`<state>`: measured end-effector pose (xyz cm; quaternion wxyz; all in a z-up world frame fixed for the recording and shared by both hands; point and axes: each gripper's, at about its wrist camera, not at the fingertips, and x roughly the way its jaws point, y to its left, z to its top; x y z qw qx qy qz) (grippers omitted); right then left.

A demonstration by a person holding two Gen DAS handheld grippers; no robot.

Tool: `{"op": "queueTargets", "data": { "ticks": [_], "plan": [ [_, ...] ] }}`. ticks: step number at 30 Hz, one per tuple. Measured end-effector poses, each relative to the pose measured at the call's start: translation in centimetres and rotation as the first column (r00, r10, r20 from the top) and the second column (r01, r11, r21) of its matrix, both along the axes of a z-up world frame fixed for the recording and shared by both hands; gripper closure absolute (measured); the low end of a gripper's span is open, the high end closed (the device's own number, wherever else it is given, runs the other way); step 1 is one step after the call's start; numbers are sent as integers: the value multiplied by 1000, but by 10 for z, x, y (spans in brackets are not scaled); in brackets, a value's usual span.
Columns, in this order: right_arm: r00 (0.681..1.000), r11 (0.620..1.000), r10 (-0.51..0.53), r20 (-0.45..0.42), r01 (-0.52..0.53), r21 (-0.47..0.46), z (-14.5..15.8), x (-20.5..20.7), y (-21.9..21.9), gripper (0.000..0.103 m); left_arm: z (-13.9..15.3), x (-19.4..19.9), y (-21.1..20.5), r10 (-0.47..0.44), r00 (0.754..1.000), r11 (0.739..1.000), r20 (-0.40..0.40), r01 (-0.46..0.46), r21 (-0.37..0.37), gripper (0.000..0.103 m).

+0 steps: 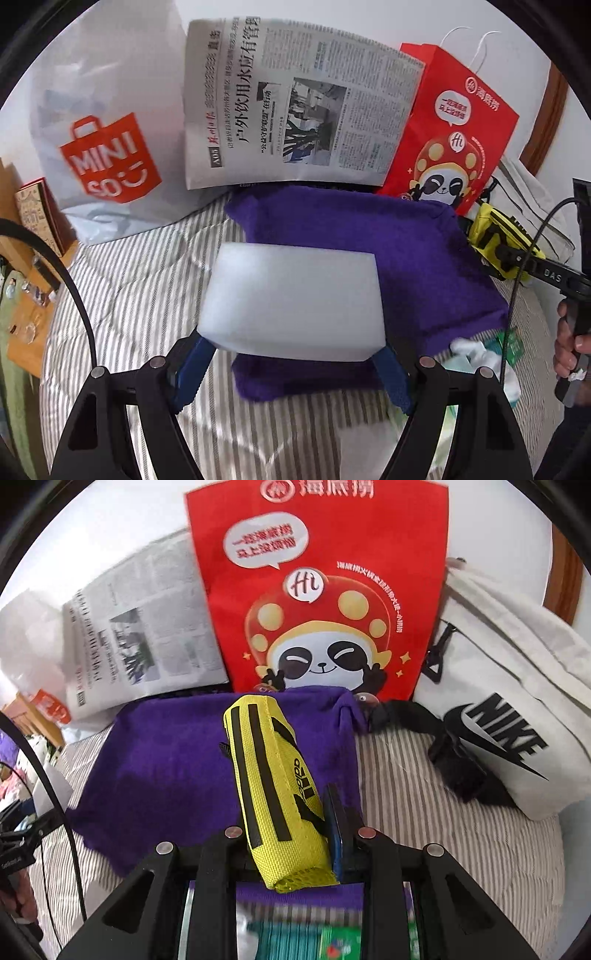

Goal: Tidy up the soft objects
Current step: 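Carry the sponge with the left tool while the right tool carries the yellow pouch onto the purple towel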

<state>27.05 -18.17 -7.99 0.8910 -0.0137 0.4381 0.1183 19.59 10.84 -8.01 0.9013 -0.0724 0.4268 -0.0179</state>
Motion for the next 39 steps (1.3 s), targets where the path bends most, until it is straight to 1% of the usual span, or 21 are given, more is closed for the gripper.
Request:
{"op": "queueTargets", "data": {
  "ticks": [5, 10, 15, 19, 24, 28, 30, 31, 37, 39],
  "plan": [
    [999, 999, -35, -17, 34, -14, -13, 29, 5, 78, -5, 26, -8, -21, 1000, 1000, -14, 21, 16, 25],
    [998, 998, -48, -41, 46, -34, -26, 56, 16, 78, -10, 50, -12, -34, 999, 999, -23, 34, -4, 25],
    [996, 998, -61, -69, 59, -33, -38, 70, 20, 78, -21, 72, -14, -36, 999, 999, -40, 37, 8, 25],
    [994, 998, -63, -88, 61, -31, -48, 77, 20, 77, -28, 87, -14, -35, 998, 999, -52, 35, -3, 24],
    [994, 998, -55, -92, 55, -1, -53, 80, 15, 76, -29, 104, -21, -23, 998, 999, -55, 25, 49, 24],
    [993, 999, -46, -106, 48, 18, -56, 81, 11, 76, -29, 115, -36, -44, 997, 996, -55, 48, 74, 24],
    [993, 999, -39, -109, 41, 13, -58, 82, 11, 76, -32, 124, -45, -48, 997, 993, -64, 55, 107, 24],
    [993, 999, -39, -113, 40, 12, -58, 82, 11, 76, -37, 130, -48, -40, 996, 991, -83, 50, 128, 24],
    [990, 999, -34, -133, 36, 15, -66, 85, 11, 75, -60, 153, -57, -15, 985, 988, -172, 41, 150, 24],
    [989, 999, -32, -141, 34, 13, -69, 88, 13, 75, -61, 157, -59, -16, 983, 987, -181, 44, 156, 24]
  ]
}}
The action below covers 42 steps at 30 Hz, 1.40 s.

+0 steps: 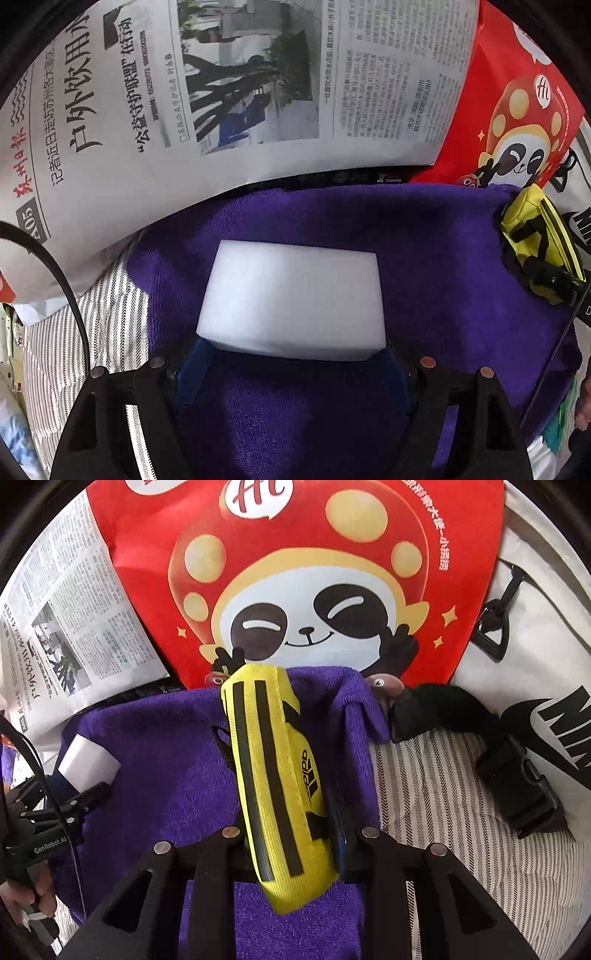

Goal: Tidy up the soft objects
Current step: 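Carry the sponge with the left tool while the right tool carries the yellow pouch onto the purple towel, then open the left tool releasing the sponge on the towel while the right tool releases the pouch, then grasp the crumpled white tissue with the left tool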

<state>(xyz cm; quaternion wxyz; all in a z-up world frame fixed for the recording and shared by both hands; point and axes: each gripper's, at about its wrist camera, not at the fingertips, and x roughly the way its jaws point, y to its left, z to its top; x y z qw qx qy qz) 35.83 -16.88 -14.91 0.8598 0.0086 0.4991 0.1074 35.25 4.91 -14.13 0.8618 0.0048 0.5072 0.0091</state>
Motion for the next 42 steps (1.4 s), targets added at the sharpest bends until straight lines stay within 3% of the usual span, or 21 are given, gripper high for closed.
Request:
{"op": "queueTargets", "data": {
  "ticks": [7, 10, 15, 28, 42],
  "plan": [
    [1000, 1000, 13, -4, -13, 5, -1, 1, 1, 72, -4, 8, -5, -2, 1000, 1000, -30, 2, 5, 22],
    [999, 1000, 29, -12, -29, 10, 2, 0, 2, 65, -6, 8, -5, -10, 999, 1000, -37, 10, 2, 22],
    [998, 998, 58, 6, -58, -3, 12, -5, 8, 44, -12, -5, 0, -28, 998, 1000, -58, 28, 1, 21],
    [994, 994, 110, -8, -110, -7, 20, -26, 17, 42, -9, -41, 9, -45, 996, 999, -76, 46, 7, 21],
    [989, 987, 150, -1, -150, -66, 18, -48, 25, 39, 24, -108, 29, -47, 998, 999, -34, 48, 22, 21]
  ]
}}
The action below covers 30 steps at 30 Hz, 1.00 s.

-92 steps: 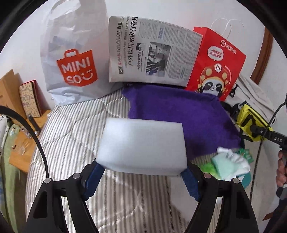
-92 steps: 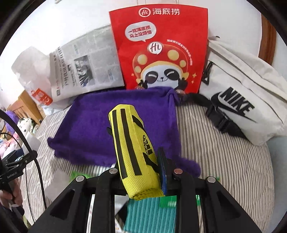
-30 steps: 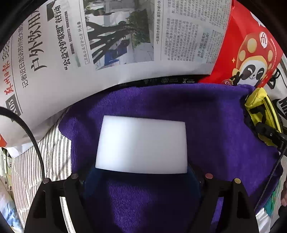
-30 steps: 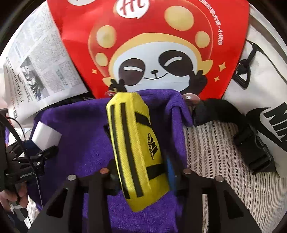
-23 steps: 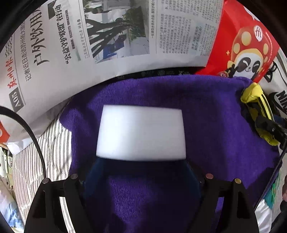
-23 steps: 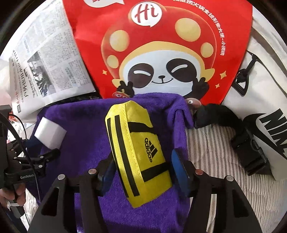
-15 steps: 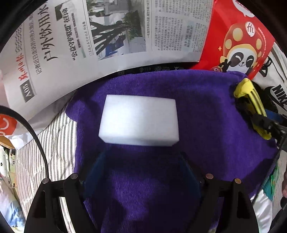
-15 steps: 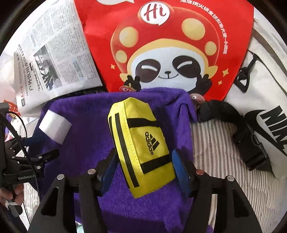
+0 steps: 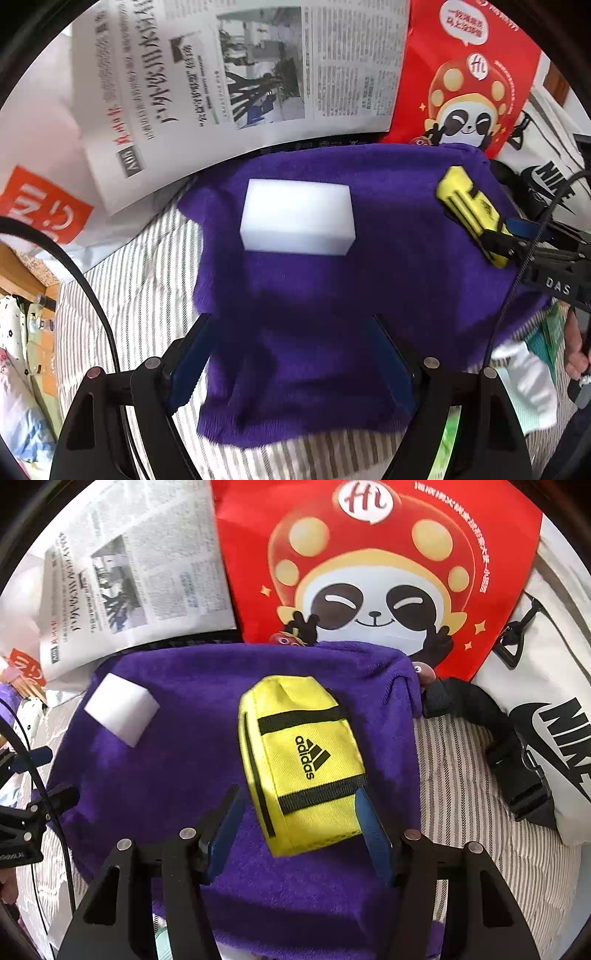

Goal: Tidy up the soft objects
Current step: 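Grasp the crumpled white tissue with the left tool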

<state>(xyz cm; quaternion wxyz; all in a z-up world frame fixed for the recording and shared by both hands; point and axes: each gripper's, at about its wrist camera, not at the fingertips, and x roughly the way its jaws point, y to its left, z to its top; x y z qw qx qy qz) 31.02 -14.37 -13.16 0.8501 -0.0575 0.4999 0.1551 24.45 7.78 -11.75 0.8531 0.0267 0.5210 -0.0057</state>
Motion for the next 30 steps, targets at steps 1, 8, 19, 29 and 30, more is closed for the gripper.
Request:
{"op": "queueTargets", "data": {
  "ticks": [1, 8, 19, 29, 30],
  "plan": [
    [1000, 1000, 5, -3, -5, 6, 1, -3, 0, 37, 2, -5, 2, 0, 1000, 1000, 3, 0, -3, 21],
    [1000, 1000, -22, 17, 21, 16, 17, -35, -10, 35, 13, -58, -7, -16, 1000, 999, 24, 17, -49, 21],
    [994, 997, -56, 96, 50, 62, 58, -133, -36, 34, -9, -126, -15, -105, 994, 985, 32, 108, -132, 19],
    [994, 997, -58, 93, 52, 65, 53, -195, -52, 33, -32, -160, -65, -262, 964, 964, 43, 264, -30, 19],
    [994, 996, -63, 89, 57, 69, 52, -199, -55, 33, -34, -162, -72, -277, 960, 961, 41, 277, -5, 19]
  ]
}}
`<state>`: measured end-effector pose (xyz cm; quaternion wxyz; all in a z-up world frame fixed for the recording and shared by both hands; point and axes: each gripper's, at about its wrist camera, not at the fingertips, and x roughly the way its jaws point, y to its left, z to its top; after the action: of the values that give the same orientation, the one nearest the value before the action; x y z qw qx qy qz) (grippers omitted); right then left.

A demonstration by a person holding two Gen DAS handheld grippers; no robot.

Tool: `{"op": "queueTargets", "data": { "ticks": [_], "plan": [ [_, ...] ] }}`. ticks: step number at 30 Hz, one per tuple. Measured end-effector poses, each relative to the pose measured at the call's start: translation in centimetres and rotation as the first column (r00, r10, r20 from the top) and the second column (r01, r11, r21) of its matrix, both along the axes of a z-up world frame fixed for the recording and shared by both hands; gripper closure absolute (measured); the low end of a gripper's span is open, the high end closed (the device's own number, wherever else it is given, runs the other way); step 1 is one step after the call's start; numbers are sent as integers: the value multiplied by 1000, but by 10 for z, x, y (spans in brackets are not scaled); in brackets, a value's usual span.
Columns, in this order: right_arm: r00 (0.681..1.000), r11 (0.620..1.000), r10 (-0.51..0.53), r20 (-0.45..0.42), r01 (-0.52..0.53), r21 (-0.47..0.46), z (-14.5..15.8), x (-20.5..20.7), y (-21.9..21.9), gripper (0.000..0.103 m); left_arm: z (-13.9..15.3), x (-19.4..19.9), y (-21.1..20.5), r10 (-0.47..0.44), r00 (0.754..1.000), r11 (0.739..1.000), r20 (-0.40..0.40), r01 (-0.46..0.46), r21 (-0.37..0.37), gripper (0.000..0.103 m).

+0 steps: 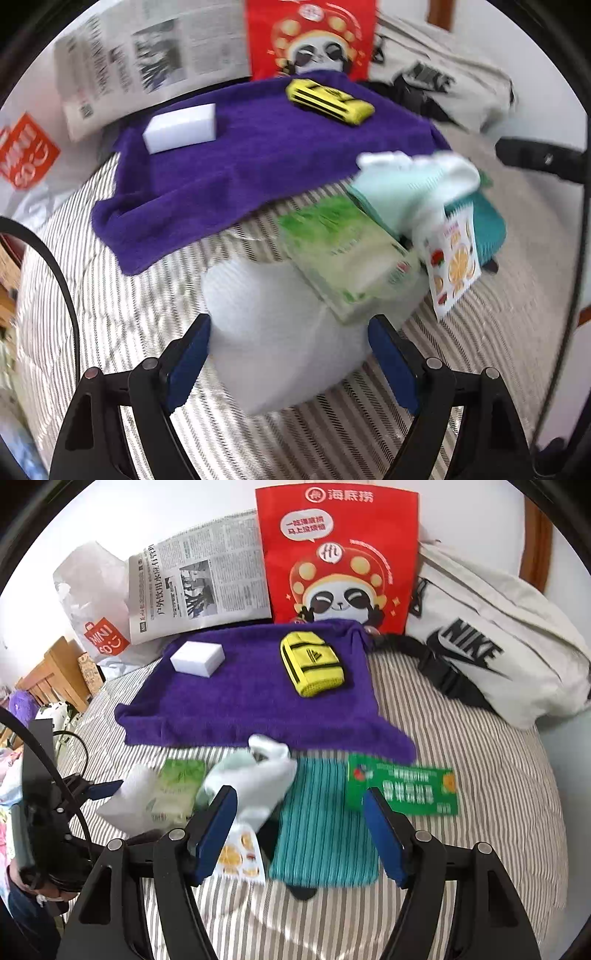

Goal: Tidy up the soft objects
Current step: 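Grasp the crumpled white tissue with the left tool, then grasp the green printed card with the right tool while the left tool holds the tissue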

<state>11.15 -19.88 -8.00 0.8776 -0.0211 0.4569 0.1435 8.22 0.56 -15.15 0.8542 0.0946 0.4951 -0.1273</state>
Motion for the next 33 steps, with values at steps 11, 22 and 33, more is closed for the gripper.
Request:
{"op": "queueTargets", "data": {
  "ticks": [11, 22, 33],
  "plan": [
    [996, 997, -68, -50, 69, 24, -20, -19, -38, 33, -9, 1, -37, -12, 999, 998, 51, 9, 58, 20],
    [991, 989, -122, -58, 126, 79, -24, -27, -58, 33, 16, -17, 2, 7, 999, 989, 37, -2, -146, 88],
    [994, 994, -95, -54, 97, 45, -27, -30, -50, 33, 9, -29, 48, 134, 991, 988, 4, -133, -73, 88]
  ]
}}
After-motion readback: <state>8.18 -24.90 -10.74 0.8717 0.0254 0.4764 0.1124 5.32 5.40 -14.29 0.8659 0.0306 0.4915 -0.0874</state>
